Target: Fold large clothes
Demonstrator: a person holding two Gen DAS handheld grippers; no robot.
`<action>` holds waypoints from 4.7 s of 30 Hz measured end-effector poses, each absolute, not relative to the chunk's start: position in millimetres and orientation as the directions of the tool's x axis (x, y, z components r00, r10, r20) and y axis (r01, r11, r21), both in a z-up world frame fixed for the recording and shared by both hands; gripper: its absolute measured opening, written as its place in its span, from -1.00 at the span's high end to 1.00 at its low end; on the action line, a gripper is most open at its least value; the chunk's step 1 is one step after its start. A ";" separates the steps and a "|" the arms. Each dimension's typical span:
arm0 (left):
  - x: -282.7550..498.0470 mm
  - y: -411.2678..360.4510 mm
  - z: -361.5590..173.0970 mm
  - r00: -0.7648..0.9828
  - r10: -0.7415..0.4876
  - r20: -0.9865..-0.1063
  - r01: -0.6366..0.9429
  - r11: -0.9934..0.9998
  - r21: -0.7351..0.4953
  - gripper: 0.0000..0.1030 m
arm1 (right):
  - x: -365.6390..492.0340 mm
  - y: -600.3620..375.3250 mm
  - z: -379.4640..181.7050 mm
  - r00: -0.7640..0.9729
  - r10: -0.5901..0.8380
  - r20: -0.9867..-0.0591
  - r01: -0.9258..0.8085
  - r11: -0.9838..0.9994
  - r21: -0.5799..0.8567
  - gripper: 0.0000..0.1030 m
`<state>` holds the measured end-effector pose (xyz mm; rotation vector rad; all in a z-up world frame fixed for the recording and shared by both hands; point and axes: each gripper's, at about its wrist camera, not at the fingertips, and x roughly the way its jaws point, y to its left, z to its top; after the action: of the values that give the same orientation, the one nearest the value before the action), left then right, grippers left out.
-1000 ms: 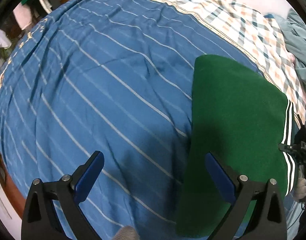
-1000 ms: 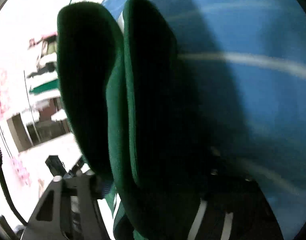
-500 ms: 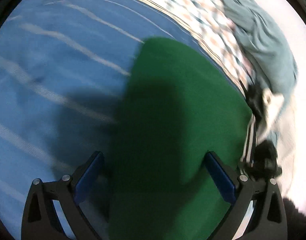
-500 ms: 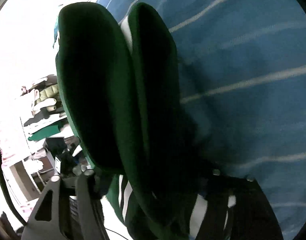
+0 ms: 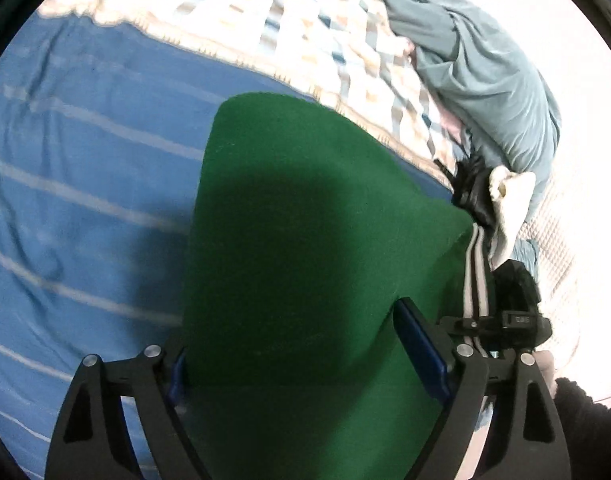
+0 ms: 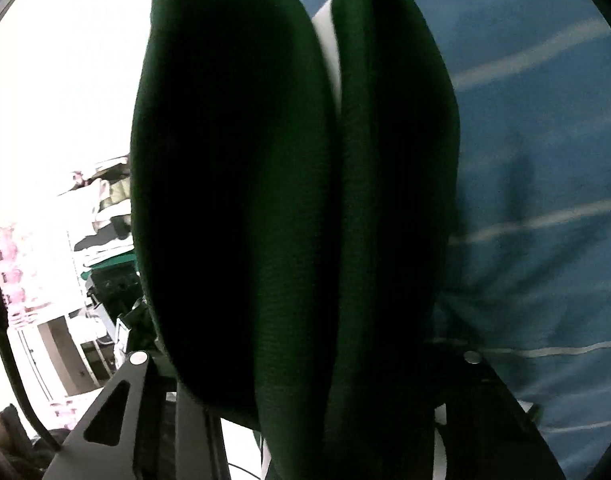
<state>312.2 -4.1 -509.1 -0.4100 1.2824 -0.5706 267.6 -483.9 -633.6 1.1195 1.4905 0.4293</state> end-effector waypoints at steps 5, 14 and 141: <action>365.2 -1.6 -472.3 0.232 -0.607 -0.760 0.172 0.795 -0.582 -0.67 | 330.6 -478.3 -605.9 0.157 0.827 -0.540 0.344 0.467 0.814 0.14; 538.4 -9.1 -445.5 0.321 -0.549 -0.772 0.213 0.836 -0.506 -0.67 | 511.2 -463.8 -598.0 0.200 0.829 -0.522 0.303 0.455 0.838 0.14; 127.3 -13.1 24.8 0.740 -0.023 -0.672 0.053 0.998 0.024 -0.95 | 60.0 -281.8 127.6 0.703 -0.195 -0.683 0.198 0.977 -0.076 -0.77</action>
<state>127.3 -13.1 24.8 0.0425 0.7359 -0.0416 60.0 -281.8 127.6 0.0033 0.7598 -0.2184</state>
